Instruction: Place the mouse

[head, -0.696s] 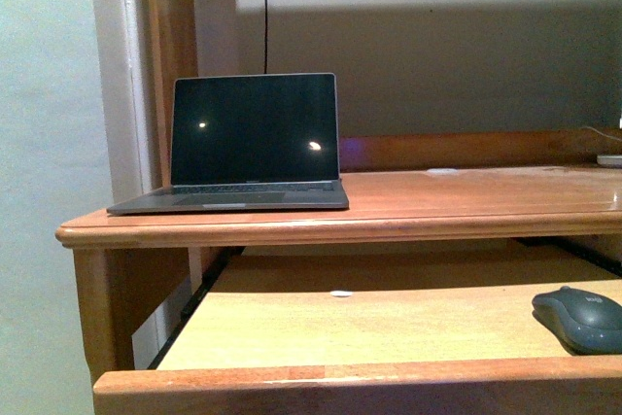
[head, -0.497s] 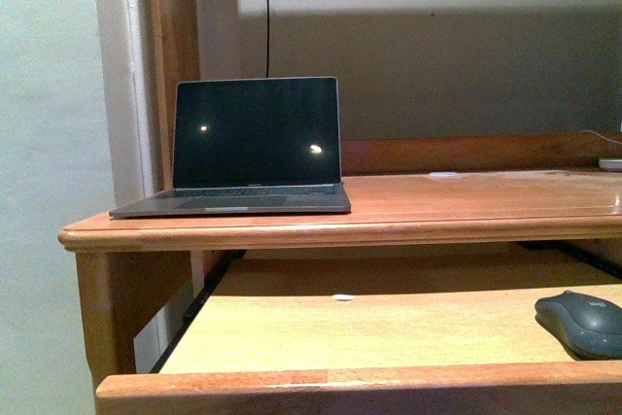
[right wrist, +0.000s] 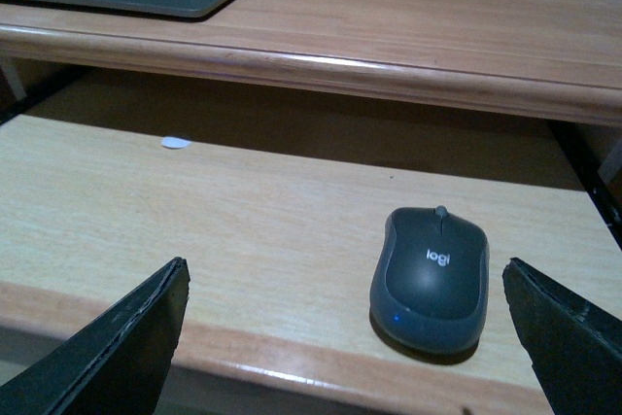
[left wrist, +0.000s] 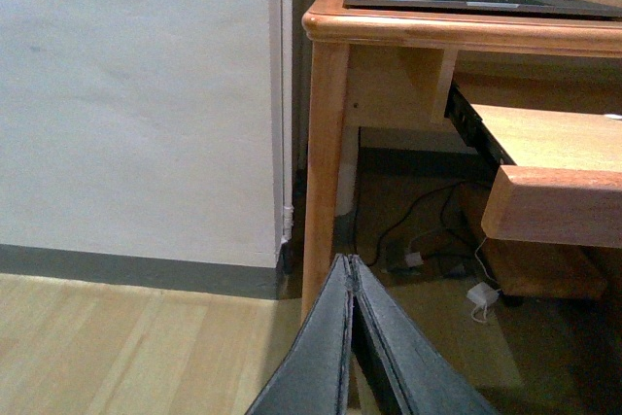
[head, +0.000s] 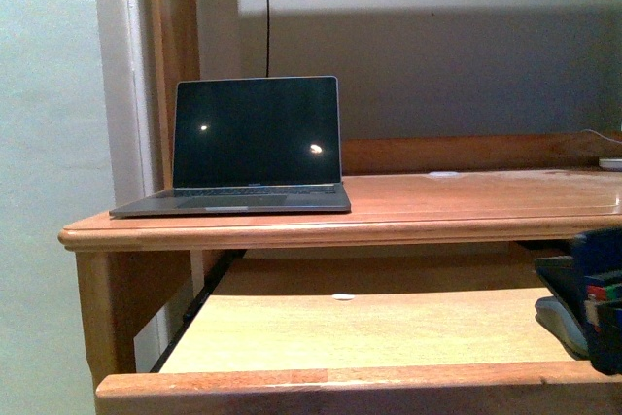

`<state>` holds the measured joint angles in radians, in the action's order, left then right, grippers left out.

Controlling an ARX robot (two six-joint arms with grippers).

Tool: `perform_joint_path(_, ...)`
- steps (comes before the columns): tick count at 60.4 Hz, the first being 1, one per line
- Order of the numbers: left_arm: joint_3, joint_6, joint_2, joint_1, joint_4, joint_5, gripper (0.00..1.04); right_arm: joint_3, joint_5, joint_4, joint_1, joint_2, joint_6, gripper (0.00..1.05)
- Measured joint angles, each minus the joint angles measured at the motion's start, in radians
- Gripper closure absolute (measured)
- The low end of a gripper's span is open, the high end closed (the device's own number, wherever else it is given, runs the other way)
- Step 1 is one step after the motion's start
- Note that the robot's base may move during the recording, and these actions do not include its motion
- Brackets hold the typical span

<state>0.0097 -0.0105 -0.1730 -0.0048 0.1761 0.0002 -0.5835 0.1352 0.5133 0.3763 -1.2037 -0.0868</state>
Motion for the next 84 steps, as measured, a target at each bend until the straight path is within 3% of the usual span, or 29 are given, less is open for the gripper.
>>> perform_joint_path(14,0.0,0.0,0.003,0.0,-0.001,0.0,0.58,-0.159,0.129,-0.119,0.021,-0.177,-0.077,0.07)
perform_joint_path(33,0.0,0.002,0.003,0.0,-0.001,0.0,0.06,-0.259,0.225,-0.226,0.024,-0.294,-0.113,0.07)
perform_joint_path(49,0.0,0.002,0.003,0.0,-0.001,0.0,0.08,-0.344,0.257,-0.319,0.004,-0.357,-0.102,0.07)
perform_joint_path(69,0.0,0.002,0.003,0.0,-0.001,0.0,0.08,-0.483,0.2,-0.544,-0.034,-0.422,0.012,0.07)
perform_joint_path(84,0.0,0.002,0.003,0.0,-0.001,0.0,0.08,-0.488,0.16,-0.569,-0.051,-0.429,0.053,0.41)
